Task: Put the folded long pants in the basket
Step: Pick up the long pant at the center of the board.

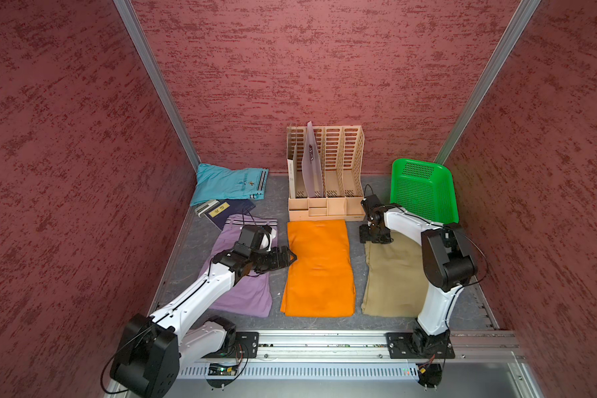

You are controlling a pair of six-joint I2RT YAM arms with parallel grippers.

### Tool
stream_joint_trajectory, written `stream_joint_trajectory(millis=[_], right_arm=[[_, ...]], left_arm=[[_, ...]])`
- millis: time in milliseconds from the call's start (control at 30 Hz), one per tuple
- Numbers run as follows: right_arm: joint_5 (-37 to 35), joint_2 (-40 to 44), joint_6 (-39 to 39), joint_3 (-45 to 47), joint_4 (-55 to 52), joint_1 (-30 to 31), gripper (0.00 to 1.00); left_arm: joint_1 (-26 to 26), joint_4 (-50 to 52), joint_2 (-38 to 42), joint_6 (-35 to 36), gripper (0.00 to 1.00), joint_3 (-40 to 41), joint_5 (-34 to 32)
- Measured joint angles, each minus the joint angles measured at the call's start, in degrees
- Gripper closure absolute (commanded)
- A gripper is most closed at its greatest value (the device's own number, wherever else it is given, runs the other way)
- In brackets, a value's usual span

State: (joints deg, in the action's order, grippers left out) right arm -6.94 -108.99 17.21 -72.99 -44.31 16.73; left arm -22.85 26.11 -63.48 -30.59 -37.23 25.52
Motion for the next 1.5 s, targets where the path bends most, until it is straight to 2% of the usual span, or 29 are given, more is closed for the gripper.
stream_joint_trajectory(millis=[67,233,467,700,833,1000,1167,1367,1500], right_arm=[[-0.8,-0.3,-0.5,-0.2,-0.2,0.0,0.55],[-1.4,-0.3,-1.0,-0.5,-0.4,-0.1,0.77],[1.8,3.2,-1.7,3.0,2.8,-1.3,1.0],[12.2,17.9,-2.3,15.4,7.6,-5.2,1.0],[17.0,24.2,-2.7,18.9,9.2,-6.4,1.0],[24.6,29.4,-2.9,23.3,13.5,-6.8,1.0],[30.8,33.2,-2.9,27.9,19.1,-6.8,1.0],[35.9,41.0,-5.3,34.7,26.1,-6.8,1.0],[39.0,48.0,-7.9,39.8,31.3,-6.8,1.0]], left_arm=[[0.0,0.0,-0.5,0.0,0.13,-0.2,0.0],[0.0,0.0,-0.9,0.0,0.13,-0.8,0.1],[-0.2,0.0,-0.8,-0.7,0.13,-1.0,0.3],[-1.8,-1.0,-0.7,-2.5,0.13,-2.0,2.8],[-4.2,-4.9,-2.6,-5.2,0.1,-3.5,4.8],[-10.7,-15.1,-12.9,-11.6,0.08,-7.4,7.4],[-16.4,-25.0,-27.7,-18.1,0.09,-16.1,9.1],[-17.2,-38.8,-38.7,-27.7,0.1,-19.1,11.1],[-16.5,-44.1,-41.4,-33.1,0.09,-19.1,11.5]])
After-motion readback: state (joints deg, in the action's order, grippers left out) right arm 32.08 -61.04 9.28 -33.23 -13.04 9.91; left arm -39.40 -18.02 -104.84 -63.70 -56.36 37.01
